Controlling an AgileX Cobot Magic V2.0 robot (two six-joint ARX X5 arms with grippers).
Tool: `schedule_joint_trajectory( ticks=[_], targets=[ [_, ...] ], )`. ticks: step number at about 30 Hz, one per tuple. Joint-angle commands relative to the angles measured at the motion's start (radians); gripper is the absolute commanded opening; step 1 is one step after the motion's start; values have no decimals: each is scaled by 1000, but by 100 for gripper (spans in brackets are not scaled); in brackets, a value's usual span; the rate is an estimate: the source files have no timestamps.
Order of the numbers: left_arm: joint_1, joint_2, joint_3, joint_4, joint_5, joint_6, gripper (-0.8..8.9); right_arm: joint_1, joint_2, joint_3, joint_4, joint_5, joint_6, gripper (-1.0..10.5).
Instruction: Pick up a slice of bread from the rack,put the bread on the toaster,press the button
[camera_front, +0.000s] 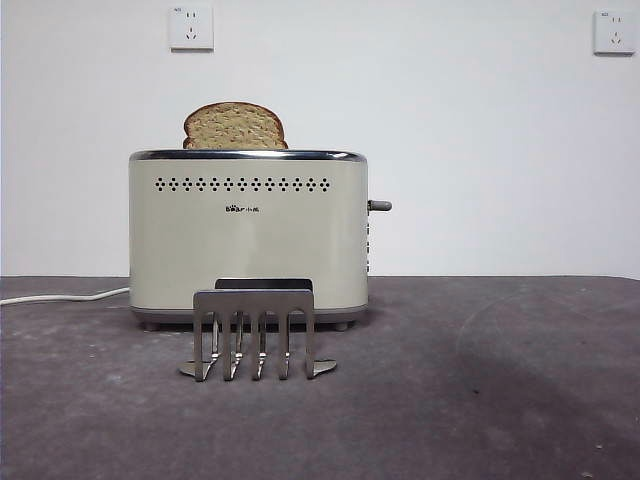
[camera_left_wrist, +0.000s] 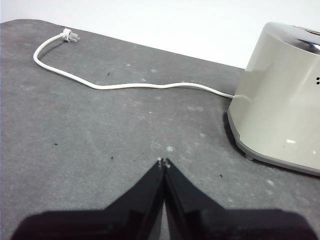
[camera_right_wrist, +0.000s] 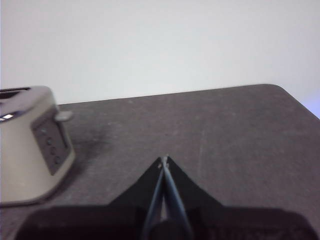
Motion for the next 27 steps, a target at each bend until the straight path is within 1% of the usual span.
schedule_joint_trajectory(
  ticks=[1, 11, 27],
  targets=[
    [2, -3, -13, 0, 6, -6, -3, 0, -38, -53, 14, 17, 16, 1],
    [2, -3, -13, 0, 6, -6, -3, 0, -119, -178, 13, 17, 14, 1],
    [2, -3, -13, 0, 6, -6, -3, 1, -135, -274, 13, 6, 5, 1]
  ],
)
